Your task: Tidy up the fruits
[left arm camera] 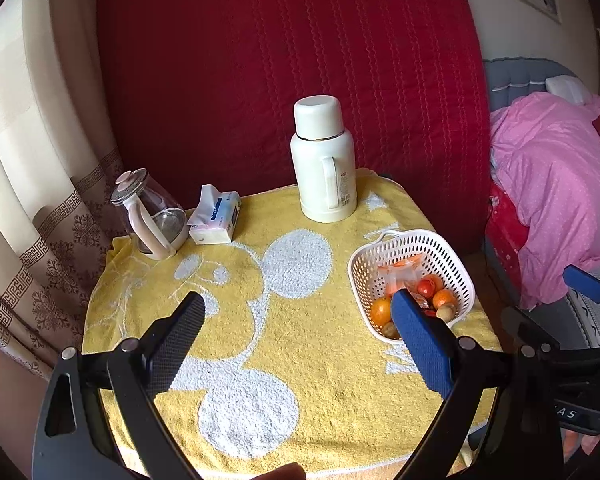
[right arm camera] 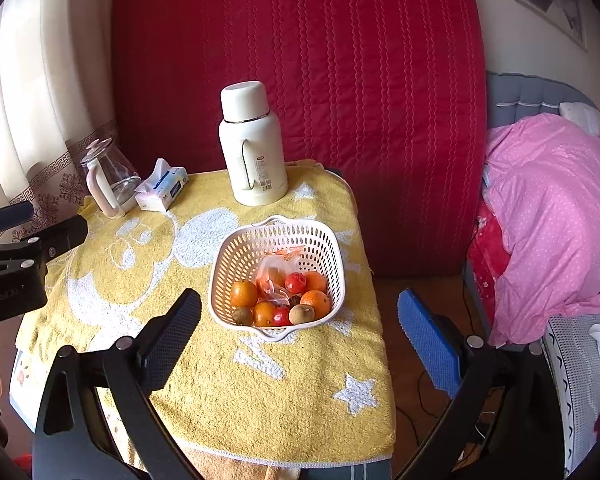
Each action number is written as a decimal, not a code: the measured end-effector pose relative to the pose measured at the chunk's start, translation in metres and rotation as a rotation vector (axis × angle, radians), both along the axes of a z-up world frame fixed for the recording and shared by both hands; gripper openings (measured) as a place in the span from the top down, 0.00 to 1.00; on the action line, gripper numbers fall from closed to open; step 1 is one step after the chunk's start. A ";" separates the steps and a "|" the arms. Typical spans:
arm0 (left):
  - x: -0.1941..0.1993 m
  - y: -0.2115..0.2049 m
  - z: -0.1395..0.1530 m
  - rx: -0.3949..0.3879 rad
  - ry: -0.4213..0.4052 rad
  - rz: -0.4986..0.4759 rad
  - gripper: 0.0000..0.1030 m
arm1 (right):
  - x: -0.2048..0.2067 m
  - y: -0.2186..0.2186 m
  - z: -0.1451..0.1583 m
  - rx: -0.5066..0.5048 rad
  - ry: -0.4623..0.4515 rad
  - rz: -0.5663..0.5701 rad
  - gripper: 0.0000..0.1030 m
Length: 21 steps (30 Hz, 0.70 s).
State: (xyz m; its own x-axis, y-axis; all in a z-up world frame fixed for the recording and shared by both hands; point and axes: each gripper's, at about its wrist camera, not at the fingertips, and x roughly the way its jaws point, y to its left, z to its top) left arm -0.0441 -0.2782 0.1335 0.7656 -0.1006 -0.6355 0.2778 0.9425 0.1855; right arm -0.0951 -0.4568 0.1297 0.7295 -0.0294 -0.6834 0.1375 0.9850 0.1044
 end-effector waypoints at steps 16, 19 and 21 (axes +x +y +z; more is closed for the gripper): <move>0.006 -0.005 -0.012 0.014 0.029 -0.002 0.09 | 0.011 0.009 -0.008 -0.023 0.014 0.035 0.03; 0.008 -0.008 -0.013 0.019 0.028 -0.007 0.09 | 0.013 0.008 -0.009 -0.028 0.016 0.033 0.03; 0.010 -0.011 -0.014 0.021 0.028 -0.010 0.09 | 0.015 0.007 -0.010 -0.024 0.019 0.030 0.03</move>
